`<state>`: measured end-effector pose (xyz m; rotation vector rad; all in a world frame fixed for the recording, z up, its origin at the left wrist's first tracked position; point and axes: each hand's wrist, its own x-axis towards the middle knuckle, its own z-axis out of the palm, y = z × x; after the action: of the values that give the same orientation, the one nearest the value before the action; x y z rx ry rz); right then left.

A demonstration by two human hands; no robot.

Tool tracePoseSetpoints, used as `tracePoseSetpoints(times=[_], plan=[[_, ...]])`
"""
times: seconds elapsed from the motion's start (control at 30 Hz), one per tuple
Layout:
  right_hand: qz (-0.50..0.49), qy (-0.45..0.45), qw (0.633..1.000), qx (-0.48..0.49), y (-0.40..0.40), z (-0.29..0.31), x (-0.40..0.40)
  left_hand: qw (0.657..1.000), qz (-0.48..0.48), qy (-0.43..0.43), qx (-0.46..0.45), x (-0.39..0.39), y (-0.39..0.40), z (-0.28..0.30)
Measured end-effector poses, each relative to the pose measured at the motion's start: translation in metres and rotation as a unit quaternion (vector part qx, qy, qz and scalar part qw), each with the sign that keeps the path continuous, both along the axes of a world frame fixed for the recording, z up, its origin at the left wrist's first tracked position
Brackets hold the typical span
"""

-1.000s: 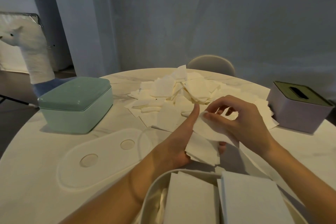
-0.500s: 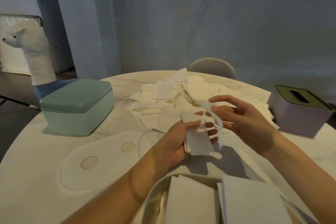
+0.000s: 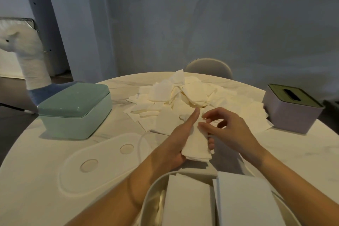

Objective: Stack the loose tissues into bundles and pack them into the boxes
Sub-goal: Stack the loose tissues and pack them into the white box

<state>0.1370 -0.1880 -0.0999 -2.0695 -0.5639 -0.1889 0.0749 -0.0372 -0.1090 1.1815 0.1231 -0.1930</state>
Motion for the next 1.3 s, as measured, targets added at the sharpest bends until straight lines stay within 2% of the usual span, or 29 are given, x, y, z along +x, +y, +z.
tracePoseSetpoints(times=[0.1, 0.23, 0.37, 0.47, 0.53, 0.63, 0.77, 0.83, 0.93, 1.07, 1.17, 1.23, 1.3], plan=[[0.030, 0.023, 0.999, -0.035, -0.004, 0.007, 0.002, 0.998, -0.015, -0.022, 0.052, -0.002, 0.000, 0.005], [0.103, 0.054, 0.993, -0.008, -0.007, 0.019, -0.001, 0.994, -0.036, -0.041, 0.099, -0.009, -0.002, 0.022], [0.075, 0.057, 0.995, 0.032, -0.014, 0.036, -0.005, 0.973, -0.039, -0.103, 0.202, -0.017, 0.007, 0.033], [0.073, 0.118, 0.986, 0.096, -0.017, 0.051, -0.012, 0.969, -0.014, -0.118, 0.217, -0.027, 0.015, 0.042], [0.093, 0.177, 0.975, 0.101, -0.020, 0.061, -0.020, 0.967, -0.005, -0.131, 0.217, -0.038, 0.017, 0.051], [0.142, 0.221, 0.963, 0.055, -0.021, 0.078, -0.040, 0.965, 0.010, -0.134, 0.225, -0.070, 0.020, 0.073], [0.177, 0.200, 0.964, -0.013, -0.022, 0.106, -0.068, 0.932, 0.028, -0.123, 0.341, -0.115, 0.034, 0.093], [0.194, 0.196, 0.960, -0.057, -0.022, 0.116, -0.081, 0.928, 0.029, -0.104, 0.357, -0.138, 0.035, 0.099], [0.203, 0.189, 0.953, -0.126, -0.022, 0.120, -0.098, 0.925, 0.021, -0.071, 0.373, -0.164, 0.029, 0.097], [0.201, 0.163, 0.937, -0.235, -0.023, 0.119, -0.117, 0.901, 0.027, -0.049, 0.431, -0.181, 0.026, 0.086], [0.194, 0.169, 0.926, -0.276, -0.022, 0.118, -0.124, 0.886, 0.013, -0.074, 0.458, -0.188, 0.025, 0.079], [0.183, 0.149, 0.921, -0.310, -0.020, 0.114, -0.129, 0.854, 0.005, -0.102, 0.511, -0.192, 0.023, 0.075], [0.159, 0.110, 0.918, -0.346, -0.019, 0.111, -0.133, 0.800, -0.002, -0.113, 0.589, -0.192, 0.022, 0.072]])
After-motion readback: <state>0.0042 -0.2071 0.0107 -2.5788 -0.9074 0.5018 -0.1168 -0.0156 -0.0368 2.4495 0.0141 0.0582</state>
